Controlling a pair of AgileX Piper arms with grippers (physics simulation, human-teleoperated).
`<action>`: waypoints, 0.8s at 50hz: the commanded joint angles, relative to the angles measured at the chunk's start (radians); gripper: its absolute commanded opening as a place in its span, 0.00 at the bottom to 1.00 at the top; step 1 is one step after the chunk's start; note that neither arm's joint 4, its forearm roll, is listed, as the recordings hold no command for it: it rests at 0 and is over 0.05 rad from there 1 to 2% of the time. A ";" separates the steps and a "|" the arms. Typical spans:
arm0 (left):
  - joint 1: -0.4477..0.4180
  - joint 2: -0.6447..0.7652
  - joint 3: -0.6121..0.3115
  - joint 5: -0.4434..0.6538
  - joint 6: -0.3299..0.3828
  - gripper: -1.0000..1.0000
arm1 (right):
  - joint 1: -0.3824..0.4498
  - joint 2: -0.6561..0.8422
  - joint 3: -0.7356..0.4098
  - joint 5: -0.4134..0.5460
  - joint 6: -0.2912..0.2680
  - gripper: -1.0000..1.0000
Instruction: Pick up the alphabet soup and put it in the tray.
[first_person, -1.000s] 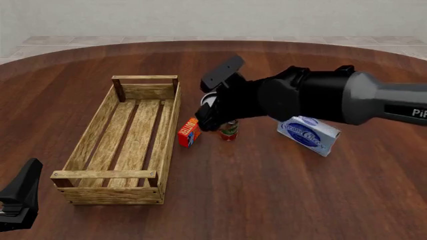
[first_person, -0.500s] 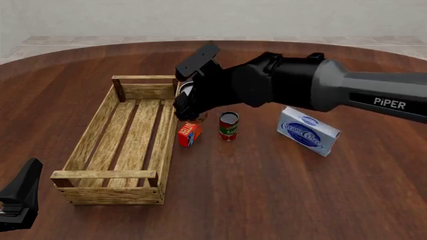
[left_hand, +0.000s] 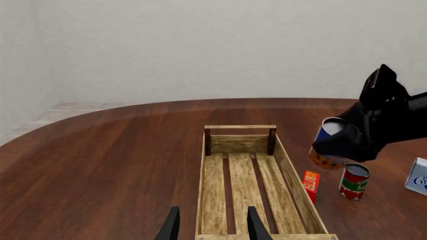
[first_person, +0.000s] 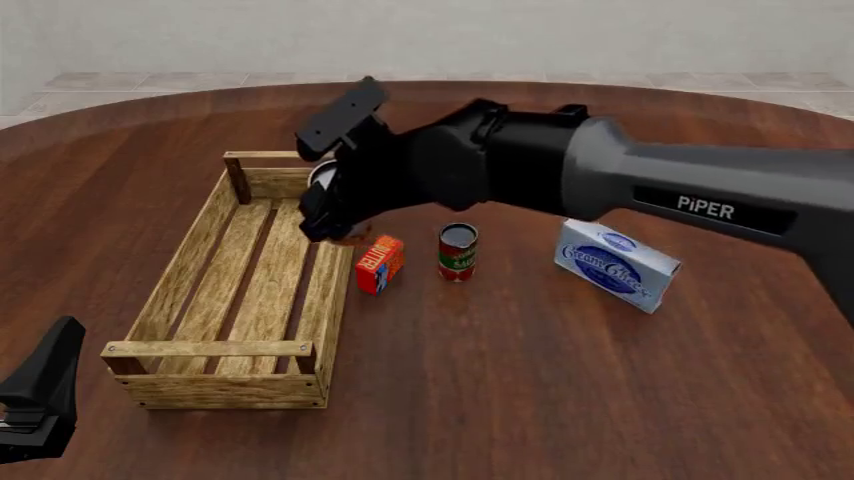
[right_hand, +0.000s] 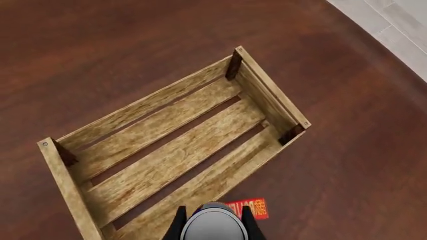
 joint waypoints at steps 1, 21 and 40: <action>0.000 0.000 0.000 0.000 0.000 1.00 | 0.032 0.047 -0.075 0.007 0.026 0.00; 0.000 0.000 0.000 0.000 0.000 1.00 | 0.087 0.159 -0.188 0.012 0.048 0.00; 0.000 0.000 0.000 0.000 0.000 1.00 | 0.113 0.271 -0.260 -0.007 0.088 0.00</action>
